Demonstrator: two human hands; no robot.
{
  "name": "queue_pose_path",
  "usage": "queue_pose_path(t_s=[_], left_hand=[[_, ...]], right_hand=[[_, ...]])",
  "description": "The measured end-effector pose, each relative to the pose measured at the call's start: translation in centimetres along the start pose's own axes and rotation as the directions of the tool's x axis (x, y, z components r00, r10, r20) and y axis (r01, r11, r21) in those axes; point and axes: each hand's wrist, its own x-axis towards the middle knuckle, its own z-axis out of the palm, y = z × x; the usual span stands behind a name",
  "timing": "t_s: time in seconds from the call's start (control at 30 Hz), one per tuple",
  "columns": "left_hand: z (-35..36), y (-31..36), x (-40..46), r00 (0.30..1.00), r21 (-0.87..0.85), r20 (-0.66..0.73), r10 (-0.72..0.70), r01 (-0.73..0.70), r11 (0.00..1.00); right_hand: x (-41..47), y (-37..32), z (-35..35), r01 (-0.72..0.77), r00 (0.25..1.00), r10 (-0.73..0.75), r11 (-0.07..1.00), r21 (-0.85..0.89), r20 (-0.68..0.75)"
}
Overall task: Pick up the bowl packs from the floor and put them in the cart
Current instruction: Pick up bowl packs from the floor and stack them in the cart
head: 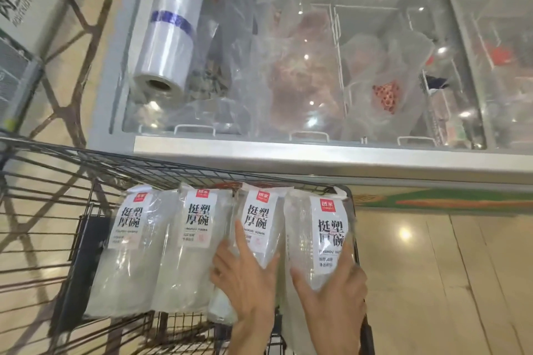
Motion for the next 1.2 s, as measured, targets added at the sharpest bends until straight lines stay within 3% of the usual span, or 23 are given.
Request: queue_pose_path(t_s=[0.4, 1.2], left_hand=[[1.7, -0.7, -0.4, 0.998, -0.080, -0.040, -0.045, 0.041, 0.996], [3.1, -1.1, -0.2, 0.998, -0.066, -0.064, -0.013, 0.009, 0.998]], right_hand=[[-0.9, 0.8, 1.8, -0.055, 0.989, 0.050, 0.998, -0.032, -0.141], [4.2, -0.6, 4.9, 0.019, 0.998, -0.031, 0.966, -0.258, -0.045]])
